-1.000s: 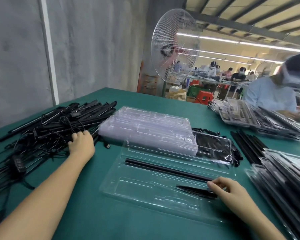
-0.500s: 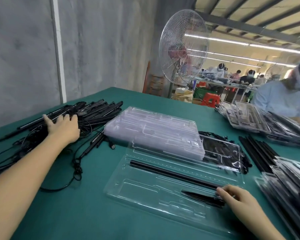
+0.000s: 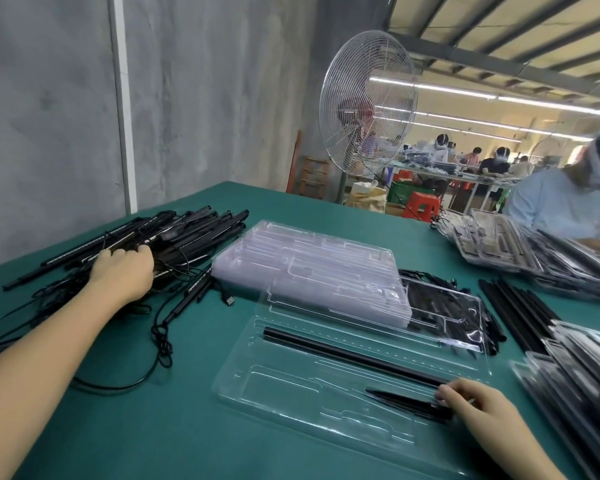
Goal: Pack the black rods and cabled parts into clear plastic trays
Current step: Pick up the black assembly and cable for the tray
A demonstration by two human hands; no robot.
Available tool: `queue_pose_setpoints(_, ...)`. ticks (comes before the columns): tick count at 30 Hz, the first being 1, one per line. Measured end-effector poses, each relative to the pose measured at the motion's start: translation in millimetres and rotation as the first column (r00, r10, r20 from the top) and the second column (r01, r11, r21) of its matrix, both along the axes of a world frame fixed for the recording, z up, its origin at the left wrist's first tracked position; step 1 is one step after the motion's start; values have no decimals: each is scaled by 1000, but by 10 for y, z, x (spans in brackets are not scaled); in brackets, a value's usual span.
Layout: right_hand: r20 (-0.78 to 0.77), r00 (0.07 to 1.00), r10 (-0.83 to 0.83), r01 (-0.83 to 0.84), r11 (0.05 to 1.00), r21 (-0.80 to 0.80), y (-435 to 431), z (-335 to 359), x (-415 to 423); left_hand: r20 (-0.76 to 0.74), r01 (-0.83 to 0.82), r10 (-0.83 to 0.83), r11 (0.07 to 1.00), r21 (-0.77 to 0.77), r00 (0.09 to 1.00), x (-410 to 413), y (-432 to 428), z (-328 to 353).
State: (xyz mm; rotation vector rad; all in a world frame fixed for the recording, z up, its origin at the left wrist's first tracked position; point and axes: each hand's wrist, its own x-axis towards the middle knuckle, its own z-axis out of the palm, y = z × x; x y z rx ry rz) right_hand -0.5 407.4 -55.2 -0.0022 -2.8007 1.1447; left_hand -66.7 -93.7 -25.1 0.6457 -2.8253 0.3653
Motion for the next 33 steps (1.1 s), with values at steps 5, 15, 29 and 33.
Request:
queue_pose_setpoints(5, 21, 1000, -3, 3, 999, -39, 27, -14, -33, -333, 112, -53, 981, 160, 942, 81, 14, 123)
queue_pose_setpoints(15, -268, 961, -60, 54, 998, -31, -289, 270, 30, -730, 622, -293, 750, 225, 618, 185, 706, 536)
queue_pose_setpoints(29, -172, 981, 89, -194, 453, -870, -1179, 1392, -418, -696, 937, -629, 201, 286, 347, 354, 2345, 286)
queue_pose_setpoints(33, -160, 986, -48, -74, 732, -677, -887, 1302, -559, -454, 935, -818, 287, 209, 353, 312, 2197, 247)
